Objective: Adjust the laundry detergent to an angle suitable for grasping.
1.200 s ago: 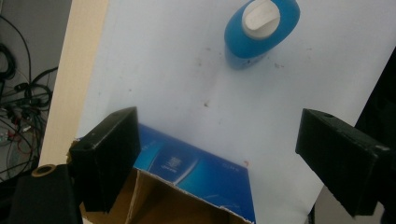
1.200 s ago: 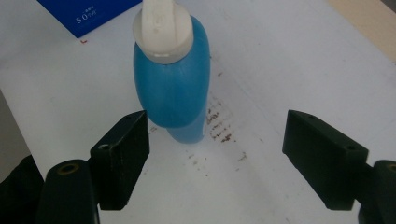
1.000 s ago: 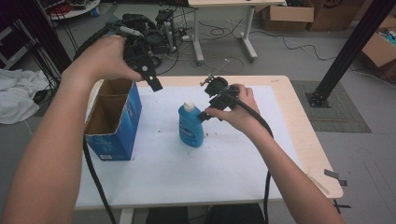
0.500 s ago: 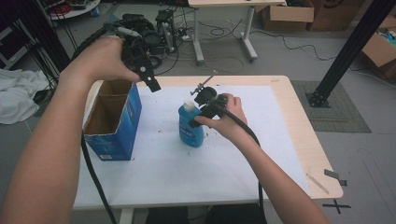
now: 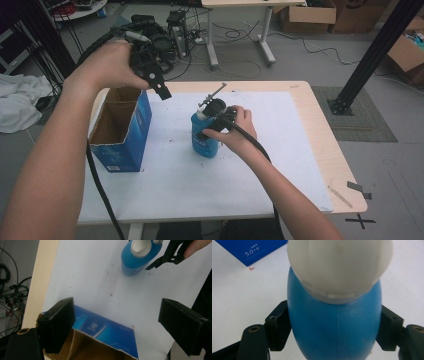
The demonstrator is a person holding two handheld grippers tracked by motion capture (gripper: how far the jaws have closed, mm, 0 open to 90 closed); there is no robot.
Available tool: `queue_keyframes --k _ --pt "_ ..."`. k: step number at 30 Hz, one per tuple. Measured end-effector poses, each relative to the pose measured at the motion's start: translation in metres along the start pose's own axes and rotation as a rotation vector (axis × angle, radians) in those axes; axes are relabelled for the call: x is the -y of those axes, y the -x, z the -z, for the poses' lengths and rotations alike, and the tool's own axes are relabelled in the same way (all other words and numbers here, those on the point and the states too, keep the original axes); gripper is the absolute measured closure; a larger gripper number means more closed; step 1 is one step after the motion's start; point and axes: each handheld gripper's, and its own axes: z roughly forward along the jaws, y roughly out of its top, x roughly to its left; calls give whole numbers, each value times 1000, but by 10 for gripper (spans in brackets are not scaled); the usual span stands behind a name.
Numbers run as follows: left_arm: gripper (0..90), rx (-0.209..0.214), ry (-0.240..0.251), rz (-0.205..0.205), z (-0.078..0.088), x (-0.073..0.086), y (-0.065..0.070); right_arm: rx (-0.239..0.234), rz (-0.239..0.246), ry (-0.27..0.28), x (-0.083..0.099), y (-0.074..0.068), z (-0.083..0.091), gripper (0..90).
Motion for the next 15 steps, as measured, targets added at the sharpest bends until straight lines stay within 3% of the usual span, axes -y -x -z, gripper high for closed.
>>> queue_keyframes --k 15 --pt "149 1 -2 4 -3 3 -1 28 9 21 2 -1 -9 404"
